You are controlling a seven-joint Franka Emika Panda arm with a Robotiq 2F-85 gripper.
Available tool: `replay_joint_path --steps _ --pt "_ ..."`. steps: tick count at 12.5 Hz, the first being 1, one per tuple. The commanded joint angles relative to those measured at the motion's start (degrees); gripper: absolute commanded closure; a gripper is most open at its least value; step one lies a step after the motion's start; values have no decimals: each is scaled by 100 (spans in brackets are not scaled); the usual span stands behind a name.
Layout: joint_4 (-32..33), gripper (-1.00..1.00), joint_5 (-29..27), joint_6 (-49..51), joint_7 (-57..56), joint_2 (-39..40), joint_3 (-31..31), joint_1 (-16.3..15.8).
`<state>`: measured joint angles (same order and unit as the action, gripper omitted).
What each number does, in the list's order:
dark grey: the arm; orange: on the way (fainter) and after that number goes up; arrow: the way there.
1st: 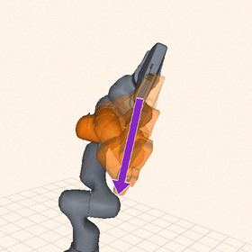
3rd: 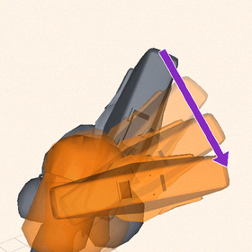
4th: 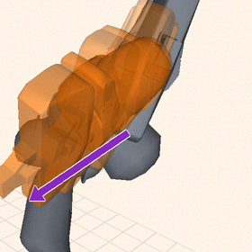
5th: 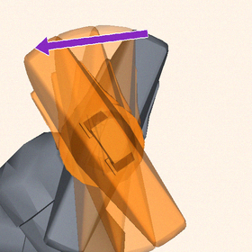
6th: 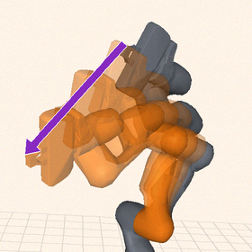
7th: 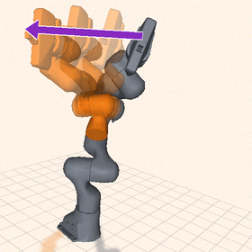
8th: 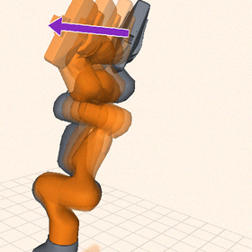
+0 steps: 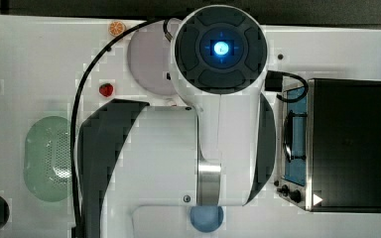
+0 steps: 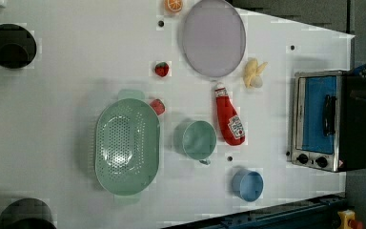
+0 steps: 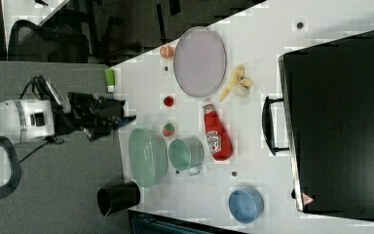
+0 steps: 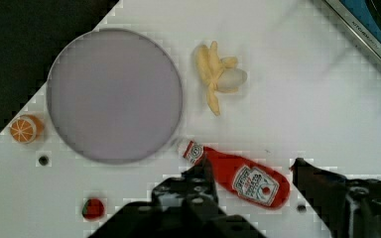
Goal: Pick Ketchup from the table and place it in strainer.
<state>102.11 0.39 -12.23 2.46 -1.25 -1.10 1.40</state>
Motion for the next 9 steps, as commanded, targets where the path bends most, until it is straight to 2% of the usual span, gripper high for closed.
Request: replay_joint_path --steps 1,3,6,9 --pt "644 -59 -215 1087 -177 -1369 -371 600" --pt "684 -99 -215 1082 -178 -1286 -376 597" --pt "882 -100 -215 983 -181 -1017 -434 587" --pt "1134 -100 -215 381 -567 -675 -517 564"
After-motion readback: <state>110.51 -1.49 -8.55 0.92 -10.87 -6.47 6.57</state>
